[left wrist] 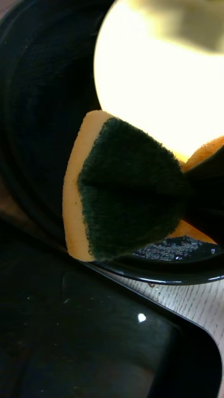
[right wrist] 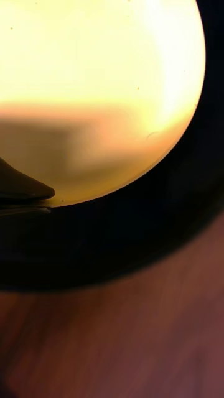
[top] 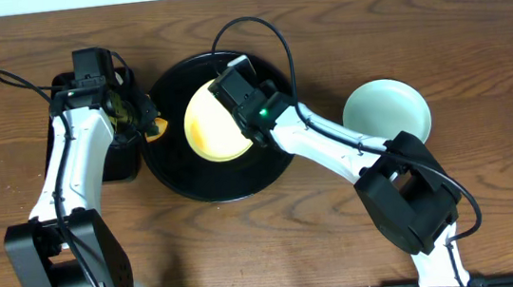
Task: Clean dirty plates on tray and stack at the side
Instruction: 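Reposition the right gripper on the yellow plate rim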
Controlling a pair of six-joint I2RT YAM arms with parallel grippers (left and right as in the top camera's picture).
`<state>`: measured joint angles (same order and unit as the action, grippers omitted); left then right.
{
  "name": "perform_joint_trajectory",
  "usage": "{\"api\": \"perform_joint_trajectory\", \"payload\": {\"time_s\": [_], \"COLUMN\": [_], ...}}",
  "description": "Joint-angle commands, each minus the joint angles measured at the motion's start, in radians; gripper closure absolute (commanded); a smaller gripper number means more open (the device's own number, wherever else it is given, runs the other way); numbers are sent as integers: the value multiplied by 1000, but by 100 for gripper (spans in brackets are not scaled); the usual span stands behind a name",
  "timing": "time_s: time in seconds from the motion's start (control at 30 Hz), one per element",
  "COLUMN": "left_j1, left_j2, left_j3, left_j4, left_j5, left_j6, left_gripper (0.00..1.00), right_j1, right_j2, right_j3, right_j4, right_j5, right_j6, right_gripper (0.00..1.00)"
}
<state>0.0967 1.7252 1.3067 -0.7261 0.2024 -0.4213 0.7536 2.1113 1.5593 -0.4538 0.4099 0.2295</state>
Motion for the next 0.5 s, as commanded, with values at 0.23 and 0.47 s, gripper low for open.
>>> {"api": "perform_joint_trajectory", "payload": {"time_s": [0.23,0.47], "left_j1": [5,5], "left_j2": [9,9], "left_j3": [0,0], "left_j4": [-3,-3], "left_j5": [-12,-12], "left_j6": [9,9], "left_gripper": [92,92], "right_j1": [-47,-98], "right_j2": [53,107], "right_j3": [-3,-3], "right_j4": [-36,-32], "right_j5": [-253,-487], "right_j6": [193,302], "right_gripper": [88,58]}}
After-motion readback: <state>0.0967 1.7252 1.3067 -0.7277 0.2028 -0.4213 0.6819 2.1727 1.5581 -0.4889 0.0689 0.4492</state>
